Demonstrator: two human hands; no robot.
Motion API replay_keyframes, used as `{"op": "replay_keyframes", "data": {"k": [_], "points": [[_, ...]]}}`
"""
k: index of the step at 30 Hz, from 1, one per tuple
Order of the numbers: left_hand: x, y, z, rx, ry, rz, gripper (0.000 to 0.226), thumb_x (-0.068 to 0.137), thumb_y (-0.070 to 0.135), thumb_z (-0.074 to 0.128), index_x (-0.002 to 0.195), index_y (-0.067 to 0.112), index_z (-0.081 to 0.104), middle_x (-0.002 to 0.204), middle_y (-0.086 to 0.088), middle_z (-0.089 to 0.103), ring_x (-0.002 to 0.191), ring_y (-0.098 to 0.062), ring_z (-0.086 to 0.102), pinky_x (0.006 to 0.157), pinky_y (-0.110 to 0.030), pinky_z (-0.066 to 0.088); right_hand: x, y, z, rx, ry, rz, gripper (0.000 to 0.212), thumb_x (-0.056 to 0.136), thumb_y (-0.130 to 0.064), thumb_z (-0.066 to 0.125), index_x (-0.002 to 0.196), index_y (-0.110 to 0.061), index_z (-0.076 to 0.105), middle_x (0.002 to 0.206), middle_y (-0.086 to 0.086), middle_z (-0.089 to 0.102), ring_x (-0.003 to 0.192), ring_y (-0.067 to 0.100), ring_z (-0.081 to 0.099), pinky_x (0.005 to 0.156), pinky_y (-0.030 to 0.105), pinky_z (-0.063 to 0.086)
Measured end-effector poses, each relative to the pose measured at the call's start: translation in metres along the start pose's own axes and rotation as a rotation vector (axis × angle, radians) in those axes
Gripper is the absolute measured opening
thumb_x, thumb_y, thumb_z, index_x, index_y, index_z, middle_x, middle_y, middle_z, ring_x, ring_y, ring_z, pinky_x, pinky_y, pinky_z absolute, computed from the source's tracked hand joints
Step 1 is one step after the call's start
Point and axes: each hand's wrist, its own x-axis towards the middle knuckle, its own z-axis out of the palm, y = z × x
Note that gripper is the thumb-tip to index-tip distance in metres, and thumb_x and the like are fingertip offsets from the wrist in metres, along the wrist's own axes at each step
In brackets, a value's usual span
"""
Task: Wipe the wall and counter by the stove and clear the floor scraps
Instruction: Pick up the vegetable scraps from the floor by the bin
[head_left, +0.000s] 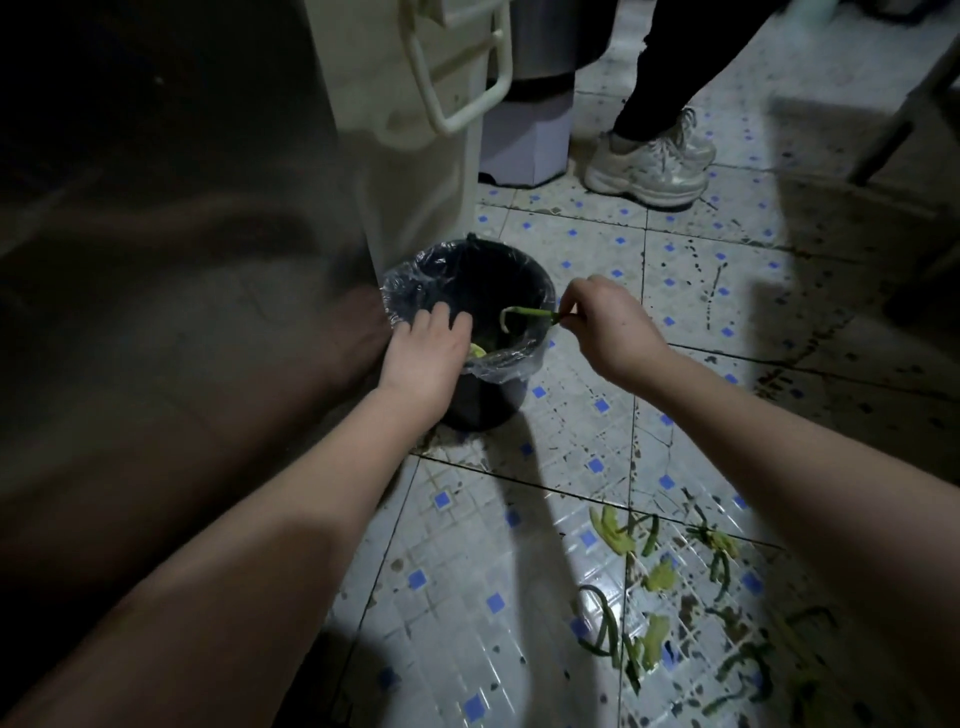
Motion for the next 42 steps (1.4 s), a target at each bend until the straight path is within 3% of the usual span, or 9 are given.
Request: {"op": "replay_keyframes", "data": {"k": [3,8,17,21,29,33,42], "points": [[-0.013,0.006,-0.003,-0.018,0.007,-0.022,0.047,0.080,-0.005,0.054,0.123,0.007,0.041,0.124,-0.013,0.043,0.112,-0.032,0.046,0.087,-0.037,0.041,0.017,-0.013,0.004,0.000,-0.019,0.005,0.006,0.089,-0.009,0.055,0.094,-0.009,0.059,0.100,0.013,0.055,0.090,0.030,0.053,0.071,0.035,0.041],[-0.032,0.006,0.000,-0.008,-0.004,0.029,0.065,0.078,-0.004,0.057,0.136,0.008,0.033,0.128,-0.013,0.040,0.114,-0.030,0.044,0.089,-0.037,0.040,0.037,-0.033,0.012,0.046,-0.027,0.007,0.014,0.087,-0.005,0.050,0.097,-0.005,0.060,0.105,0.018,0.057,0.096,0.034,0.054,0.080,0.041,0.046],[-0.052,0.004,0.003,0.024,-0.063,0.041,0.069,0.077,-0.002,0.061,0.138,0.010,0.032,0.134,-0.013,0.037,0.115,-0.029,0.044,0.089,-0.035,0.039,0.024,-0.039,0.022,0.001,-0.094,-0.017,0.026,0.086,-0.012,0.058,0.112,-0.010,0.061,0.113,0.015,0.057,0.103,0.035,0.055,0.086,0.045,0.048],[-0.057,0.015,0.002,0.021,-0.072,0.072,0.065,0.075,-0.002,0.063,0.133,0.011,0.036,0.127,-0.010,0.042,0.112,-0.027,0.046,0.087,-0.034,0.040,0.002,-0.020,0.014,-0.044,-0.047,-0.023,0.023,0.089,-0.011,0.053,0.110,-0.012,0.061,0.110,0.013,0.058,0.099,0.034,0.056,0.076,0.037,0.046],[-0.064,0.066,0.012,0.052,-0.104,0.171,0.074,0.067,-0.001,0.070,0.130,0.014,0.036,0.123,-0.007,0.041,0.107,-0.026,0.046,0.083,-0.034,0.039,-0.071,0.035,0.011,-0.099,-0.086,0.077,0.027,0.093,-0.013,0.054,0.120,-0.013,0.056,0.120,0.011,0.056,0.108,0.032,0.054,0.084,0.040,0.046],[-0.065,0.097,0.035,0.058,-0.102,0.239,0.060,0.074,0.000,0.065,0.125,0.016,0.039,0.116,-0.006,0.044,0.102,-0.024,0.048,0.078,-0.033,0.037,-0.114,0.066,0.016,-0.130,-0.132,0.127,0.027,0.092,-0.013,0.055,0.120,-0.013,0.056,0.116,0.012,0.056,0.104,0.032,0.054,0.083,0.041,0.046],[-0.074,0.165,0.103,0.015,-0.192,0.444,0.048,0.086,0.010,0.061,0.127,0.017,0.037,0.119,-0.007,0.048,0.107,-0.026,0.051,0.085,-0.036,0.041,-0.203,0.126,0.031,-0.136,-0.216,0.270,0.028,0.092,-0.011,0.054,0.120,-0.014,0.056,0.115,0.011,0.057,0.102,0.032,0.054,0.079,0.041,0.047]]}}
